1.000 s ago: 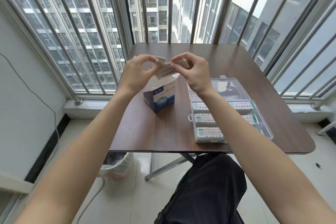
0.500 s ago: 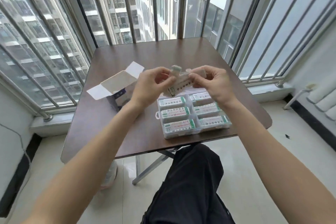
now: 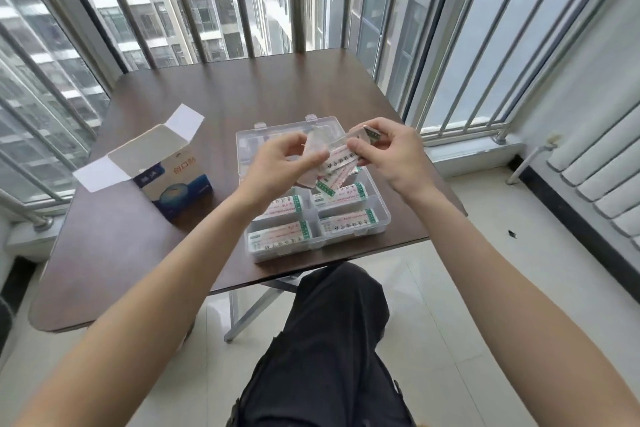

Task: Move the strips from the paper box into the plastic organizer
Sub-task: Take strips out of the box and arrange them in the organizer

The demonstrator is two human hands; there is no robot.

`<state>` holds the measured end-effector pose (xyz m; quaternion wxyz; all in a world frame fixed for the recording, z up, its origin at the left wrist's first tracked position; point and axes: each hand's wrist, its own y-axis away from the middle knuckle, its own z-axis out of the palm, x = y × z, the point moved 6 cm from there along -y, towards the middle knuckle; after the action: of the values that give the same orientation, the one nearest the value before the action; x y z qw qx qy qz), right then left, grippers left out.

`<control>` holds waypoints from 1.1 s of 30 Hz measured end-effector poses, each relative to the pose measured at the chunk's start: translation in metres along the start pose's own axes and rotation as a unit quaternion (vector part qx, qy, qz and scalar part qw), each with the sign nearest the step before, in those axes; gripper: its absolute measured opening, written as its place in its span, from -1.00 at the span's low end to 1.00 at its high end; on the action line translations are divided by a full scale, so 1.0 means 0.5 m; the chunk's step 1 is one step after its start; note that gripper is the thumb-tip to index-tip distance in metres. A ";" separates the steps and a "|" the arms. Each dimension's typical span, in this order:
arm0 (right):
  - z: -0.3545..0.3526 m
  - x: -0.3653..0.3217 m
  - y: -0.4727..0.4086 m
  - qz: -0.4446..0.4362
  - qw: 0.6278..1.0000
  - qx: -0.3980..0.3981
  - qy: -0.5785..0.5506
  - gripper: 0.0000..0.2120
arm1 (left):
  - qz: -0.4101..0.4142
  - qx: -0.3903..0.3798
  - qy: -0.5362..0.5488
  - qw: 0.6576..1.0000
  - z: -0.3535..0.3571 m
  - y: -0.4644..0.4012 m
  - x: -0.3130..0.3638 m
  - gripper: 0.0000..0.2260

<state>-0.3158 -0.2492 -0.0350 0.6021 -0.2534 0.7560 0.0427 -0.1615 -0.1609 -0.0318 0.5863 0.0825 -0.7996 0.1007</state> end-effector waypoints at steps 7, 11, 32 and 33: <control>-0.003 0.011 -0.004 0.025 0.996 -0.034 -0.079 -0.69 | 0.017 0.072 -0.031 0.997 -0.043 -0.010 -0.018 -0.87; 0.002 0.014 -0.001 0.048 0.993 -0.029 -0.104 -0.86 | 0.010 0.084 -0.032 0.996 -0.056 -0.011 -0.031 -0.87; 0.070 -0.029 0.028 0.037 0.996 0.013 -0.083 -0.73 | 0.010 0.055 0.074 0.996 -0.052 0.004 -0.031 -0.88; 0.063 -0.025 0.030 0.038 0.997 0.019 -0.070 -0.73 | 0.006 0.057 0.076 0.995 -0.052 0.005 -0.034 -0.88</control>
<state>-0.2925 -0.2201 -0.0354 0.6564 -0.2094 0.7215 0.0693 -0.1328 -0.1515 -0.0406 0.6389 0.1033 -0.7462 0.1560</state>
